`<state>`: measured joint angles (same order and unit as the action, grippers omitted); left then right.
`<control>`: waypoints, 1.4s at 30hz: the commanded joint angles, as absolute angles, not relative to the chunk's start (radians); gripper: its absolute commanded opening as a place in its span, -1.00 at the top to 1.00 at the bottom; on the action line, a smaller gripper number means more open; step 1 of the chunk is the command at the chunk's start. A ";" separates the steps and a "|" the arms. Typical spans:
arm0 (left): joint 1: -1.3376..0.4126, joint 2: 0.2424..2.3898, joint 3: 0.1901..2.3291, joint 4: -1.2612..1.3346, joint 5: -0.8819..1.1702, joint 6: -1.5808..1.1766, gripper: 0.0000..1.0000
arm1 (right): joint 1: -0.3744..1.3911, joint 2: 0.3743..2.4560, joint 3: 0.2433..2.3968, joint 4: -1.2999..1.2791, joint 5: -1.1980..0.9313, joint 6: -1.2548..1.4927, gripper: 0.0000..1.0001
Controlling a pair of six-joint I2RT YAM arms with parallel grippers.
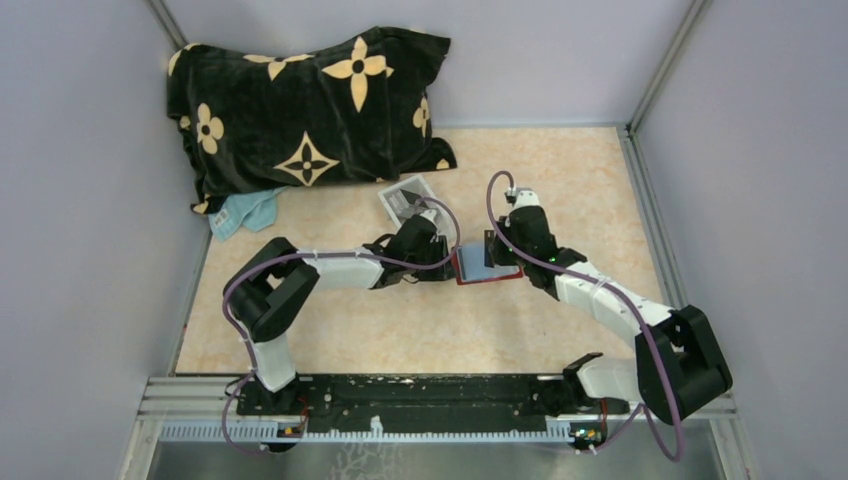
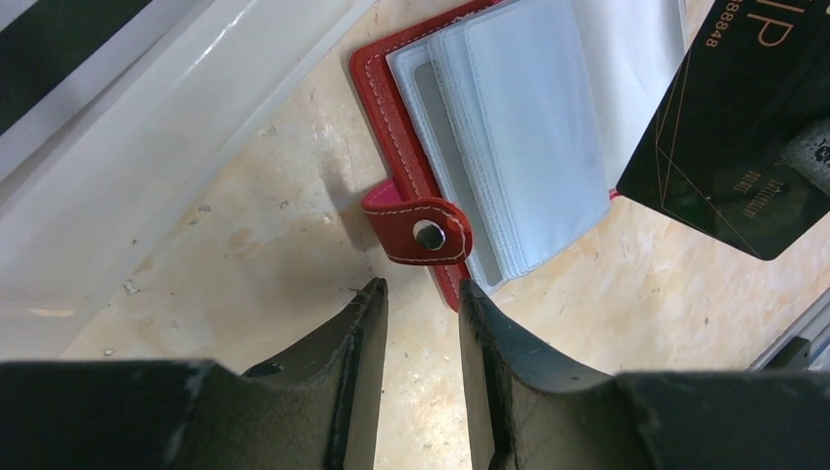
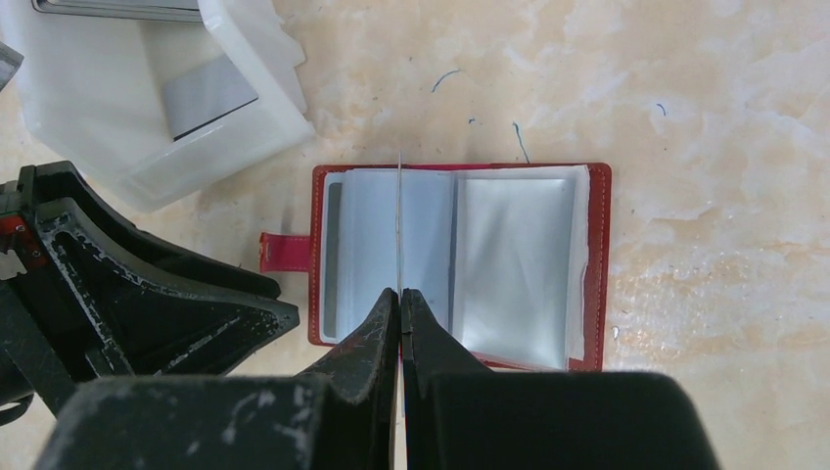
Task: Put the credit cards into the card holder
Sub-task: Insert the credit card into the card holder.
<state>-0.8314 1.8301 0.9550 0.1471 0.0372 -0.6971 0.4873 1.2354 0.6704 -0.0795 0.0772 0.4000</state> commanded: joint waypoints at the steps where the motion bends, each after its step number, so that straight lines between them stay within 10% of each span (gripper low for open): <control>1: -0.836 1.825 1.011 0.090 0.075 -0.627 0.21 | 0.463 1.225 0.705 -0.062 0.066 0.388 1.00; 42: -0.826 1.941 1.048 -0.019 0.001 -0.602 0.24 | 0.277 1.318 0.587 0.121 -0.253 0.442 1.00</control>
<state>-0.8314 1.8965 1.0695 0.0597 0.0471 -0.6308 0.2924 1.3056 0.5957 0.0479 -0.2073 0.4255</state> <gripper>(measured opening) 0.383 0.008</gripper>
